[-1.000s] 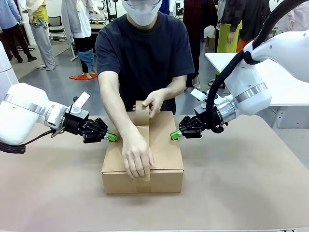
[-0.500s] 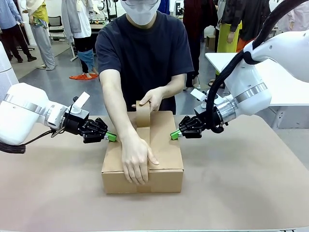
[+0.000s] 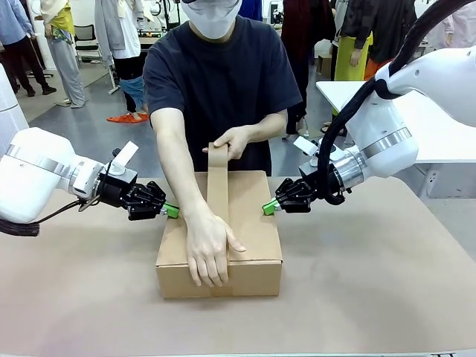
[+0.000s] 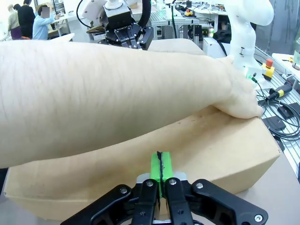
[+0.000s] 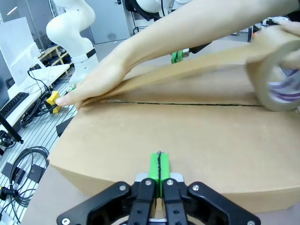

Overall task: Wrap the clocks to prevent damage.
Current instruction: After the human seals the box with tape, release both hands from the side flaps of the Package Box.

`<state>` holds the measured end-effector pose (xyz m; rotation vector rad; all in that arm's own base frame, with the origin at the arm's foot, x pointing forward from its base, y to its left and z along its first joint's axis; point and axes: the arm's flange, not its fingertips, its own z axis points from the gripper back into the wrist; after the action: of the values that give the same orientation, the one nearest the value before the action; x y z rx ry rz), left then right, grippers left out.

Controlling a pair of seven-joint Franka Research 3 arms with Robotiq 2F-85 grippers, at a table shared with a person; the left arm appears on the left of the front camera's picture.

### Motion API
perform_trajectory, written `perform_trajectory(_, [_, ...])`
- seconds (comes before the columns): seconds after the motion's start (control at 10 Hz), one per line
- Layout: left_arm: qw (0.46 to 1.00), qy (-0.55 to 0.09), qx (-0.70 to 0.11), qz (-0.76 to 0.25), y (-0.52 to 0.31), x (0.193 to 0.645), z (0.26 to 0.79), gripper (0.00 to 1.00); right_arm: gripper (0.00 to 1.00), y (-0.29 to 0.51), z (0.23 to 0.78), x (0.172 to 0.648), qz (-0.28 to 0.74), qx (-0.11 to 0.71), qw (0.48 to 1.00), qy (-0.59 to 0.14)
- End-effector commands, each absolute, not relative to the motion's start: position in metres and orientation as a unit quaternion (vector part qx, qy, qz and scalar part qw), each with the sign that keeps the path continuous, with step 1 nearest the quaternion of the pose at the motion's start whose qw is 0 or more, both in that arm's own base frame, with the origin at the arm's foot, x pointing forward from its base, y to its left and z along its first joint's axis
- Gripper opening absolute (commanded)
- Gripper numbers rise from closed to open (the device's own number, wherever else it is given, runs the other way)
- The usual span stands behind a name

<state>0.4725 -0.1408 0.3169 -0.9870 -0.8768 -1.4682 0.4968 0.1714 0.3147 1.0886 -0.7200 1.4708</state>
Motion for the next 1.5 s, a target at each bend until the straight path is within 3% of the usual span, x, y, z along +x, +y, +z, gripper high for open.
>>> perform_trajectory(0.0, [0.550, -0.370, -0.417, -0.622, -0.1432, 0.4725, 0.3159, 0.00, 0.01, 0.1716, 0.3112, 0.4960, 0.620, 0.459, 0.557, -0.307])
perform_trajectory(1.4, [0.550, -0.370, -0.417, -0.622, -0.1432, 0.4725, 0.3159, 0.00, 0.01, 0.1716, 0.3112, 0.4960, 0.620, 0.459, 0.557, -0.307])
